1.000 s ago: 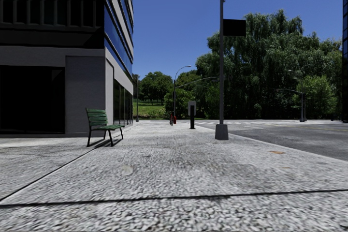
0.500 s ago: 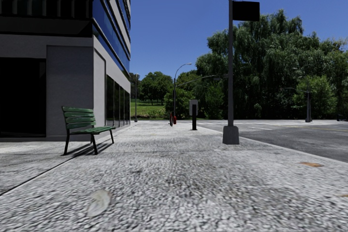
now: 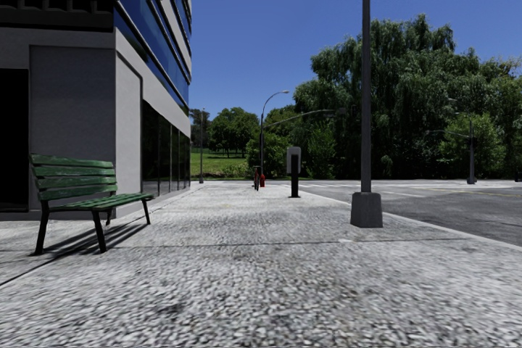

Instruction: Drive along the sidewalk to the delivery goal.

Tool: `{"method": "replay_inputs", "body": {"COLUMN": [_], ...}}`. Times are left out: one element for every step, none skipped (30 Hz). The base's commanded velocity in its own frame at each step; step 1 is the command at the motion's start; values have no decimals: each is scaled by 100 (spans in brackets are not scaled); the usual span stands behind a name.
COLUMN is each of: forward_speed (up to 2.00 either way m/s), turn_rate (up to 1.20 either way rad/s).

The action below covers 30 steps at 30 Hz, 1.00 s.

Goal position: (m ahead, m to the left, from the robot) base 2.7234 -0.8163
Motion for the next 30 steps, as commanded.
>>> {"method": "replay_inputs", "body": {"forward_speed": [200,200,200,200,200,200,200,200,200,200,195,195,193,193,192,192,192,192,192,192,192,192,192,193,193,193,193,193,193,192], "turn_rate": [0,0,0,0,0,0,0,0,0,-4,-19,-19,-22,-22,-23,-23,-23,-23,-23,-23,-23,-23,-23,-23,-23,-23,-23,-23,-23,-23]}}
